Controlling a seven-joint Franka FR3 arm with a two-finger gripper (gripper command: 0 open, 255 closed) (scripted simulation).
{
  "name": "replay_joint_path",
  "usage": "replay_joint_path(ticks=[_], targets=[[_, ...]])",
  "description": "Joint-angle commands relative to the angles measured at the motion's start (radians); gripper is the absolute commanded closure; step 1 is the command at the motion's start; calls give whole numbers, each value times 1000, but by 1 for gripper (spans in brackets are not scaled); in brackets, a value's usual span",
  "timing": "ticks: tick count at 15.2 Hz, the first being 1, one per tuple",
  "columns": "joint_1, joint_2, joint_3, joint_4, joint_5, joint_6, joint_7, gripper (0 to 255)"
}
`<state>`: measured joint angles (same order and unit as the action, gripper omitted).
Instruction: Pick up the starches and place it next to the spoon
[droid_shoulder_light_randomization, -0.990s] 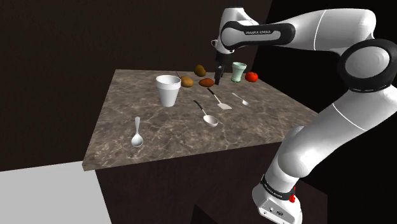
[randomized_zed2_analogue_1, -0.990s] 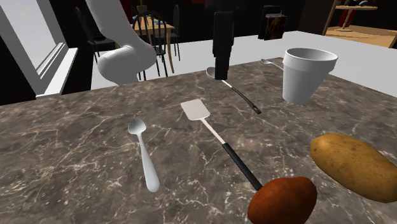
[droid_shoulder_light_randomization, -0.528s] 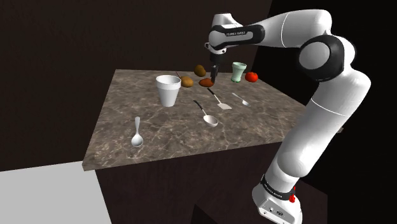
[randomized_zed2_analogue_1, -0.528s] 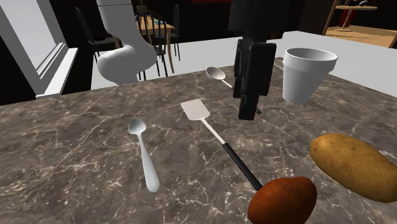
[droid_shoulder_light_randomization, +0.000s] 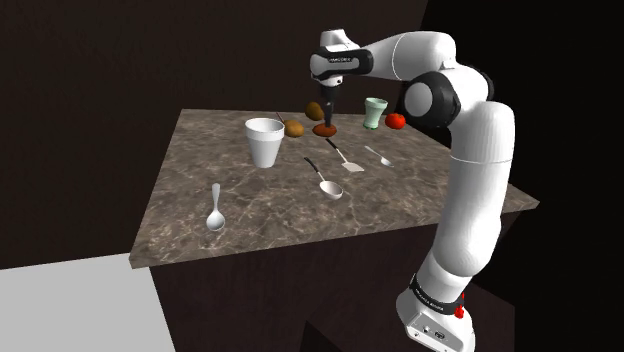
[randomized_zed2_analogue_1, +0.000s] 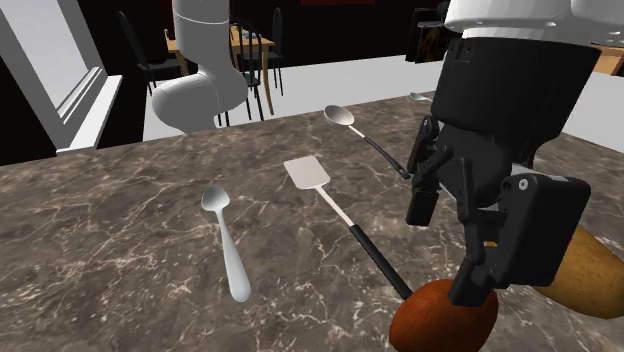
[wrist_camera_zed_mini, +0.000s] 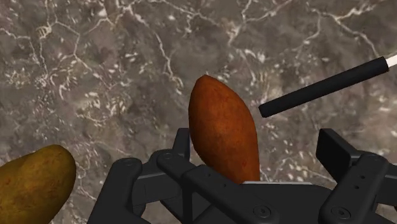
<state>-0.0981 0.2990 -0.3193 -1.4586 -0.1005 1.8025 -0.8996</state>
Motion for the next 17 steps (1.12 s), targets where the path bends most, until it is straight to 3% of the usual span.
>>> replay_joint_path(ticks=[1,9,16,17], targets=[[-20,88,2,104,17,-25,-39,0],[-27,94,1,12,17,73,-37,0],[-27,94,1,13,18,73,-37,0],[-27,94,1,13,18,73,-37,255]])
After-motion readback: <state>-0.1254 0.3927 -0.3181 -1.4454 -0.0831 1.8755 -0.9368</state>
